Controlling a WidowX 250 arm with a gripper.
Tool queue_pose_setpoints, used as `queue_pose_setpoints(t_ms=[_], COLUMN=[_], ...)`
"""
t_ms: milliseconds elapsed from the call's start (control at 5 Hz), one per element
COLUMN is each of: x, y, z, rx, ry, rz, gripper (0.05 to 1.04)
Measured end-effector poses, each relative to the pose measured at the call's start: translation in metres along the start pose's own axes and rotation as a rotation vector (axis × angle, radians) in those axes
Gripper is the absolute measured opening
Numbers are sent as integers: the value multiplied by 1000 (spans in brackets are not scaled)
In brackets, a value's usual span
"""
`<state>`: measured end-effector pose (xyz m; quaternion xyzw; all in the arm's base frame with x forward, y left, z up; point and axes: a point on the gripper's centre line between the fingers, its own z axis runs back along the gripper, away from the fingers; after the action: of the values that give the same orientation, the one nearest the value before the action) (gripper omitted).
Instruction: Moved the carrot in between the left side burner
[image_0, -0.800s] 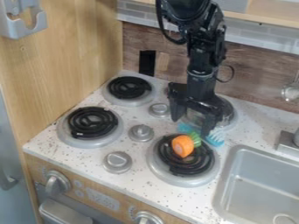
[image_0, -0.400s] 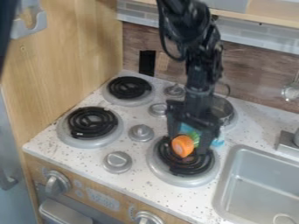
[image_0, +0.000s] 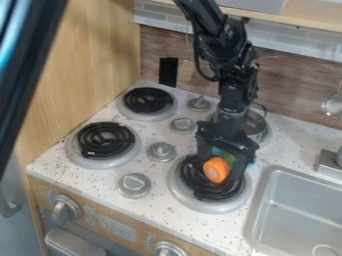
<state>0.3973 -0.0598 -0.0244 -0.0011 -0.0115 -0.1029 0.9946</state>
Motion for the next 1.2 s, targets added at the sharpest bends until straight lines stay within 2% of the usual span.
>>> queue_pose_setpoints(t_ms=[200,400,800,1000,1200], x=[7,9,6,8,12], y=[2,3,4,23,77], z=[-9,-12,-11,4,24], rx=[8,14,14,8,28], ry=[16,28,51,30,-9], rz=[6,2,-2,43,157], gripper=[956,680,664,664,664])
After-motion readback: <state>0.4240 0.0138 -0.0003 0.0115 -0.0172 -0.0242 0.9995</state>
